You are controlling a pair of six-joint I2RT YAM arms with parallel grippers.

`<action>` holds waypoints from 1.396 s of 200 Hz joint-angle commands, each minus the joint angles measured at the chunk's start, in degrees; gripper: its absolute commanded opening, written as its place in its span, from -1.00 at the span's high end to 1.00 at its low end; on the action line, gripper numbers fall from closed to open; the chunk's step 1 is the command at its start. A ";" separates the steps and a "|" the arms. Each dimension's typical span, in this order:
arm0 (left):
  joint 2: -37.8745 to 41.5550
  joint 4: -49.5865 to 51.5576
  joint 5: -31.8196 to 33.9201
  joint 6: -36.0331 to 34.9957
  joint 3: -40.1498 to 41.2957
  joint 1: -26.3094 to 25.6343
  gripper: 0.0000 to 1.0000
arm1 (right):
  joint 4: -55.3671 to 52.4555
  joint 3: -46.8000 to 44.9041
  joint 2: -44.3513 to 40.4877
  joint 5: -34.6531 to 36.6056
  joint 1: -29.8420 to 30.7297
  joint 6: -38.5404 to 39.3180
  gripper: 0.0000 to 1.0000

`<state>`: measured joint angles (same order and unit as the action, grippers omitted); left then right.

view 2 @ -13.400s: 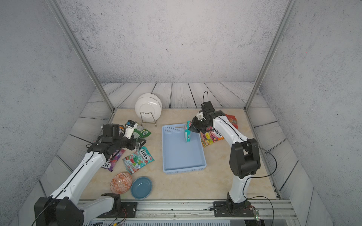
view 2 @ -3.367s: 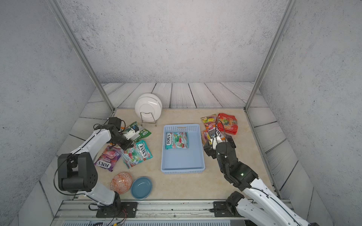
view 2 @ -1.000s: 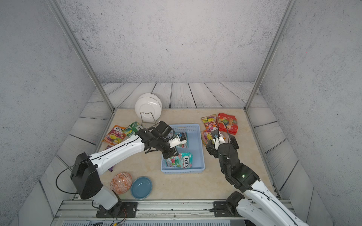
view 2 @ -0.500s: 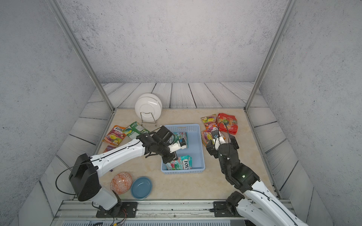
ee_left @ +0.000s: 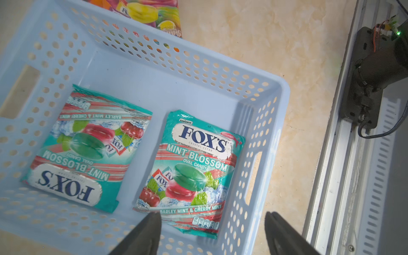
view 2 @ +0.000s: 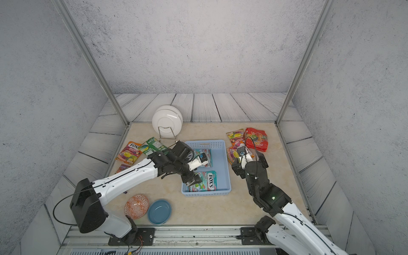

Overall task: Put the candies in the basket
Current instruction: Place the candy in the basket, then adjust the candy in the basket.

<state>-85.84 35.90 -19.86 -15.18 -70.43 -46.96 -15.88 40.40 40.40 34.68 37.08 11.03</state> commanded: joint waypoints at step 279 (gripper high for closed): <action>19.84 -7.60 -10.87 3.55 10.15 37.87 -0.97 | -22.96 21.75 35.61 -33.05 -0.08 -25.00 -0.70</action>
<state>-67.59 29.45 -28.80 -12.14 -60.29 -11.42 -34.20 60.01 71.48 7.64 37.06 -5.98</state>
